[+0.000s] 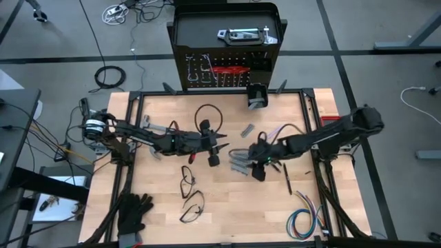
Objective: Hang tools onto peg board
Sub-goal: Put the screwdriver bits on the pegboard
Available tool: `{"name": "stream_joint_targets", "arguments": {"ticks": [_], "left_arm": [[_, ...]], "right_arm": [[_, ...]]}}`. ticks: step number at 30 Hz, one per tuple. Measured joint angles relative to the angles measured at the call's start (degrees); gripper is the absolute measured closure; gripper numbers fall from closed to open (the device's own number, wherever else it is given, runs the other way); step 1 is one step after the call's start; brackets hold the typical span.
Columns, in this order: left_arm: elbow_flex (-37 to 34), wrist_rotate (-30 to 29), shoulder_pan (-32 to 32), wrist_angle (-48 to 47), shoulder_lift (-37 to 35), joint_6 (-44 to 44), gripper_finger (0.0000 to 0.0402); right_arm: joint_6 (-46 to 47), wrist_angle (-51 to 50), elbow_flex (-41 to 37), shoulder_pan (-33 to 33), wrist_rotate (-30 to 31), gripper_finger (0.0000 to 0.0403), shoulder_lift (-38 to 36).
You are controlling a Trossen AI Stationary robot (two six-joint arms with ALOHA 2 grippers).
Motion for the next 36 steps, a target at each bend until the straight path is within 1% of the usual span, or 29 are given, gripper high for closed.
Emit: {"name": "stream_joint_targets", "arguments": {"ticks": [3, 6, 9, 14, 16, 19, 23, 28, 31, 34, 35, 36], "left_arm": [[-0.8, -0.1, 0.0, 0.3, 0.0, -0.4, 0.0245], [-0.9, 0.2, -0.4, 0.5, 0.0, -0.5, 0.0245], [-0.9, 1.5, -1.5, 0.0, 0.1, -0.7, 0.0245], [-1.0, 2.6, -4.0, -1.5, 0.1, -2.8, 0.0245], [-1.0, 2.6, -4.8, -2.6, 0.1, -3.6, 0.0245], [-1.0, 2.6, -5.8, -4.0, 0.1, -5.0, 0.0245], [-1.0, 2.3, -6.8, -4.1, 0.1, -5.2, 0.0245], [-1.0, 1.7, -6.8, -4.2, 0.1, -5.3, 0.0245], [-1.0, 1.3, -6.8, -4.3, 0.1, -5.1, 0.0245], [-1.0, 1.0, -6.8, -4.3, 0.1, -5.0, 0.0245], [-1.0, 1.0, -6.8, -4.3, 0.1, -4.8, 0.0245], [-1.0, 1.0, -6.8, -4.3, 0.1, -4.8, 0.0245]], "right_arm": [[0.5, -0.8, 3.4, 2.4, 0.2, 0.0219, 4.0], [0.7, -4.2, 6.9, 4.2, 2.7, 0.0208, 7.4], [3.1, -8.2, 9.5, 5.0, 4.5, 0.0190, 10.4], [9.1, -9.7, 10.3, 6.2, 4.9, 0.0160, 13.3], [10.7, -11.0, 10.3, 6.5, 5.3, 0.0155, 13.7], [11.9, -11.8, 10.3, 7.2, 7.5, 0.0155, 14.5], [11.6, -10.5, 10.5, 7.2, 9.4, 0.0170, 17.0], [11.6, -10.3, 10.8, 7.3, 9.9, 0.0201, 20.2], [9.8, -10.2, 10.9, 7.3, 9.7, 0.0237, 20.5], [7.5, -9.8, 10.8, 7.3, 9.3, 0.0294, 20.2], [6.8, -9.6, 10.7, 7.2, 9.2, 0.0307, 20.1], [6.2, -9.5, 10.7, 7.2, 9.1, 0.0307, 19.9]]}}
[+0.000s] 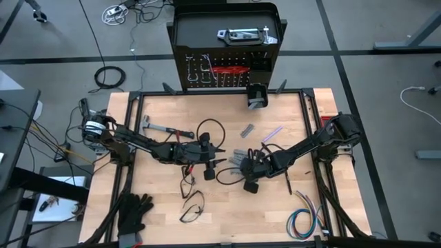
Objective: Hang tools onto peg board
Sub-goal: Put the screwdriver bits on the pegboard
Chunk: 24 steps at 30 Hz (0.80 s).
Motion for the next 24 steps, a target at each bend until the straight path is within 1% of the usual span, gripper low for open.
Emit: {"name": "stream_joint_targets", "arguments": {"ticks": [5, 8, 13, 16, 19, 24], "left_arm": [[0.0, -0.1, 0.0, -0.6, 0.0, 0.0, 0.0245], [0.0, -0.1, 0.0, -0.6, 0.0, 0.0, 0.0245], [0.0, -0.1, 0.0, -0.8, 0.0, -0.1, 0.0245], [0.0, -0.2, 0.0, -1.1, 0.0, -0.2, 0.0245], [0.0, -0.2, 0.0, -1.1, 0.0, -1.1, 0.0245], [0.0, -1.3, 0.0, -1.5, 0.0, -3.0, 0.0245]], "right_arm": [[-1.3, -1.3, 0.9, -0.1, -0.5, 0.0307, -0.6], [-2.4, -4.3, 2.4, -0.2, -0.5, 0.0307, -2.4], [-3.4, -9.0, 3.8, -0.3, 2.5, 0.0307, -8.6], [-3.1, -13.9, 3.7, -0.6, 5.5, 0.0307, -12.7], [-2.1, -18.5, 3.8, -2.0, 11.5, 0.0307, -17.6], [-3.3, -23.6, 3.8, -8.6, 21.4, 0.0307, -23.6]]}}
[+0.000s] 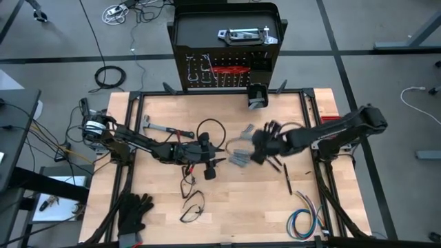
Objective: Hang tools onto peg board
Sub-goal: Put the screwdriver bits on the pegboard
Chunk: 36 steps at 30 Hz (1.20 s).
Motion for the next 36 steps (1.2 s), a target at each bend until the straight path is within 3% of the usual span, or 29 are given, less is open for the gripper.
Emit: {"name": "stream_joint_targets", "arguments": {"ticks": [6, 12, 17, 23, 29, 36], "left_arm": [[0.0, -2.2, 0.0, -0.8, 0.0, 0.0, 0.0245], [0.0, -2.9, 0.0, -2.0, 0.0, 0.3, 0.0245], [0.0, -3.7, 0.0, -2.4, 0.0, 1.5, 0.0245], [0.0, -3.7, 0.0, -2.4, 0.0, 1.7, 0.0245], [0.0, -3.7, 0.0, -3.2, 0.0, 1.6, 0.0245], [0.0, -3.7, 0.0, -3.9, 0.0, 1.3, 0.0245]], "right_arm": [[-7.3, 0.5, 0.1, -13.3, 5.7, 0.0307, -2.3], [-15.9, 7.8, 0.1, -25.3, 5.3, 0.0307, -1.2], [-18.4, 12.2, 0.1, -31.5, 1.2, 0.0301, 0.1], [-20.1, 15.1, 0.1, -34.5, -1.7, 0.0296, 4.2], [-20.3, 15.5, 0.1, -34.5, -3.6, 0.0261, 8.1], [-20.1, 14.1, 0.1, -33.7, -4.6, 0.0232, 7.1]]}}
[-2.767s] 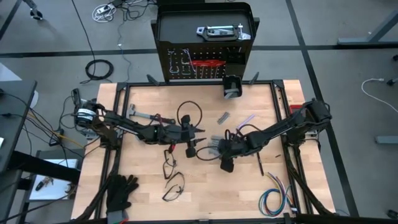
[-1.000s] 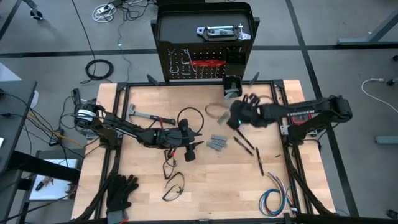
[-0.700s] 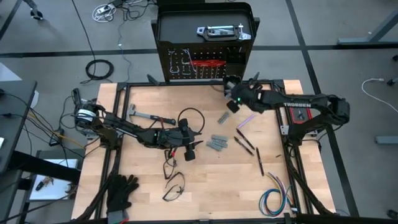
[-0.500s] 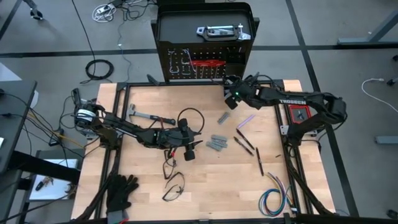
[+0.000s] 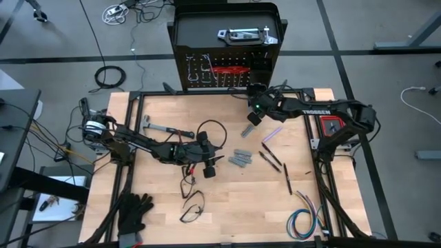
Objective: Hang tools onto peg board
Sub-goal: Put the screwdriver bits on the pegboard
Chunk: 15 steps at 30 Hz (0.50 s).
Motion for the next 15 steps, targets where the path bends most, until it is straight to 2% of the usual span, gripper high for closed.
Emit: {"name": "stream_joint_targets", "arguments": {"ticks": [9, 11, 15], "left_arm": [[0.0, 0.0, 0.0, -0.3, 0.0, -0.3, 0.0245], [0.0, 0.0, 0.0, -0.5, 0.0, -0.3, 0.0245], [0.0, 1.6, 0.0, -1.1, 0.0, -0.3, 0.0245]], "right_arm": [[-0.9, -1.8, 0.0, 1.3, -1.3, 0.0228, -8.6], [-1.0, -1.9, 0.0, 2.8, -5.3, 0.0228, -11.0], [0.2, -1.8, 0.0, 7.5, -17.1, 0.0227, -13.0]]}}
